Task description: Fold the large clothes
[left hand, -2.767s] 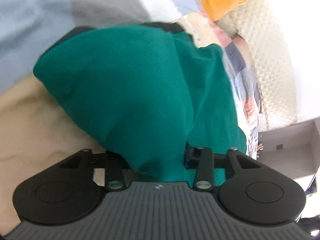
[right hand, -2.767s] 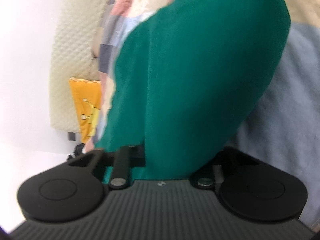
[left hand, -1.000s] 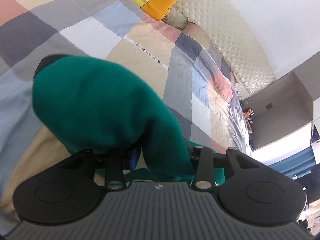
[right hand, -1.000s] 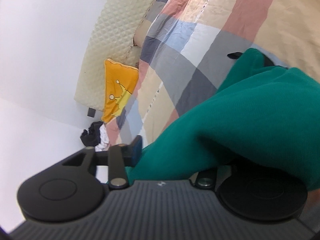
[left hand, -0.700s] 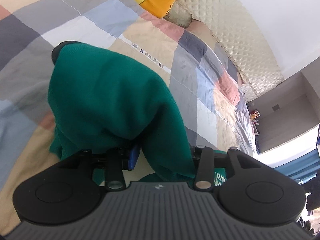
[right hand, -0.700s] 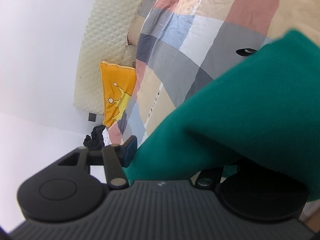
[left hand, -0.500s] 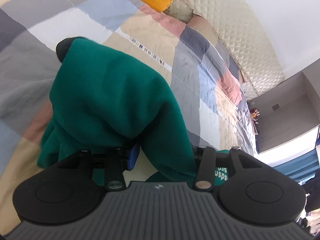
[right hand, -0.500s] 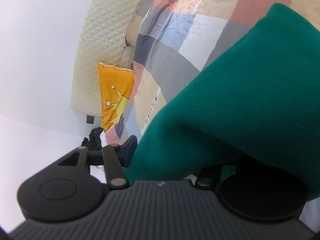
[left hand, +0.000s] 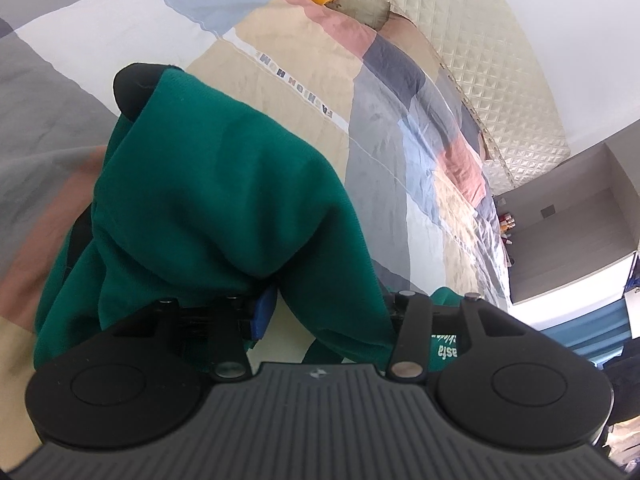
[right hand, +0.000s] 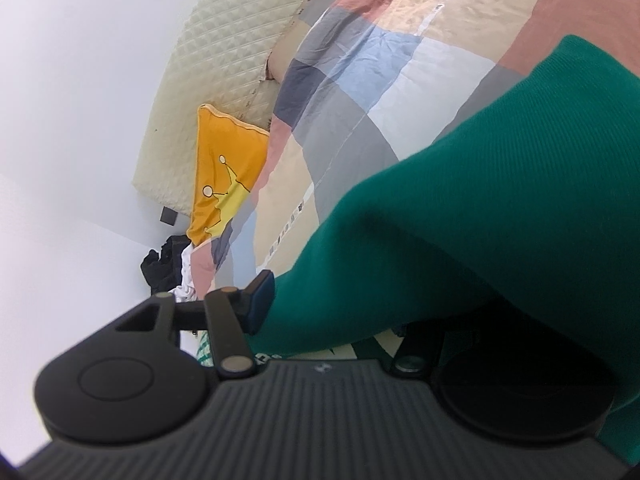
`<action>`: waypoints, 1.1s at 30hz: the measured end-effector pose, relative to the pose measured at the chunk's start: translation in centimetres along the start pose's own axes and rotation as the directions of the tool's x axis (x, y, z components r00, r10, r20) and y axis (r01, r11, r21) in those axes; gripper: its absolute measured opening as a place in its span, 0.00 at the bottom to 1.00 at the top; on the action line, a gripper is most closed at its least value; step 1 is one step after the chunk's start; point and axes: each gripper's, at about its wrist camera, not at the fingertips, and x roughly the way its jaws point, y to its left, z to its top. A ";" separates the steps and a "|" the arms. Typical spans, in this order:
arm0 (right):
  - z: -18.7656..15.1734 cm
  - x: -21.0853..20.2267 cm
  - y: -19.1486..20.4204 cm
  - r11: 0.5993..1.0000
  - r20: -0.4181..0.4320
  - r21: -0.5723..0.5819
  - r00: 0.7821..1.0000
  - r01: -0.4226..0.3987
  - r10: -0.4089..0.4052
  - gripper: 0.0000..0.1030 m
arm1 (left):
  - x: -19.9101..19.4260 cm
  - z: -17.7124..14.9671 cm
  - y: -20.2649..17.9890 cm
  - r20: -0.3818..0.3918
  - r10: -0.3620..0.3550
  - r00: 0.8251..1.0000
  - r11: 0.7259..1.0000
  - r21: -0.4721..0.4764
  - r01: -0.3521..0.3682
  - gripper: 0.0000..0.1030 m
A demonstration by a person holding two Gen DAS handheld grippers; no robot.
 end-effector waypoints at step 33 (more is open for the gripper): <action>-6.7 -3.8 4.2 0.906 0.145 -0.350 0.969 0.239 -0.200 0.80 | -5.4 -6.8 -2.7 0.158 0.039 0.987 0.940 0.329 -0.090 0.88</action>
